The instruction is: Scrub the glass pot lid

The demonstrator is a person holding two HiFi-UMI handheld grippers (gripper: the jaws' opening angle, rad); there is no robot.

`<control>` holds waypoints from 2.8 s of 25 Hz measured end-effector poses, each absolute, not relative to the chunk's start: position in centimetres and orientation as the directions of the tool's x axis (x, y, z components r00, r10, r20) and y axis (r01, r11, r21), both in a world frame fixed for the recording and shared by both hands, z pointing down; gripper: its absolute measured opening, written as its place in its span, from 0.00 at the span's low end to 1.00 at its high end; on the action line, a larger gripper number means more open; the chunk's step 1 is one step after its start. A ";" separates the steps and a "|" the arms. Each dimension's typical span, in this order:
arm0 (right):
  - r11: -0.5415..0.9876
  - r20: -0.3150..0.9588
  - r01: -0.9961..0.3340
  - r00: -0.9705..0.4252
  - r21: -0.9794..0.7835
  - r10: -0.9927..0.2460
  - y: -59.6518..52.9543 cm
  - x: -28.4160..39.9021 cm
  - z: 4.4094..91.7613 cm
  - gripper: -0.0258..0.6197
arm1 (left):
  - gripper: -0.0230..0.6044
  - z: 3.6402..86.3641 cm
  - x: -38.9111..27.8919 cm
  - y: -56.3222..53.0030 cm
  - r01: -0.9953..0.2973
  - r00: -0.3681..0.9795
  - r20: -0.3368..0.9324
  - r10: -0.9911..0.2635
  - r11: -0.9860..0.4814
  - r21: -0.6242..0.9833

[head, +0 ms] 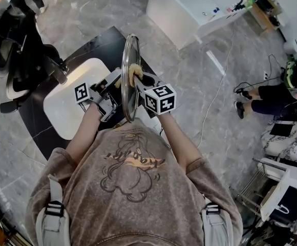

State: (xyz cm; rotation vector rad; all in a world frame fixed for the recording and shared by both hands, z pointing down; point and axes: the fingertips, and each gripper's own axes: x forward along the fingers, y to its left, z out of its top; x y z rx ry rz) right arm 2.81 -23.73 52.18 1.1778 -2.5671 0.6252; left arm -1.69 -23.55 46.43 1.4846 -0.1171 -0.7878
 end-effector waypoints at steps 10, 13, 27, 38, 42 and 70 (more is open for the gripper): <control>0.640 0.382 -0.700 -0.712 -0.317 -0.589 -19.7 1.4 50.5 0.11 | 0.32 46.8 -2.0 -23.9 0.390 0.740 -0.379 -0.556 -0.105 0.915; 0.663 0.363 -0.678 -0.733 -0.317 -0.576 -18.5 0.9 49.4 0.11 | 0.32 46.9 -2.1 -24.0 0.386 0.738 -0.377 -0.559 -0.109 0.916; 0.729 0.219 -0.606 -0.795 -0.318 -0.565 -17.0 -0.3 41.7 0.11 | 0.32 47.8 -2.0 -23.8 0.386 0.745 -0.361 -0.561 -0.079 0.919; 0.730 0.151 -0.644 -0.764 -0.230 -0.627 -20.4 0.8 37.8 0.11 | 0.32 48.1 -0.9 -22.3 0.382 0.776 -0.349 -0.526 -0.049 0.923; 0.714 0.161 -0.667 -0.745 -0.213 -0.647 -22.0 1.8 38.2 0.11 | 0.32 48.0 -0.3 -21.6 0.382 0.786 -0.353 -0.508 -0.051 0.923; 0.620 0.468 -0.741 -0.657 -0.258 -0.591 -22.9 3.6 53.2 0.11 | 0.32 46.6 -1.4 -21.0 0.428 0.740 -0.407 -0.535 -0.092 0.899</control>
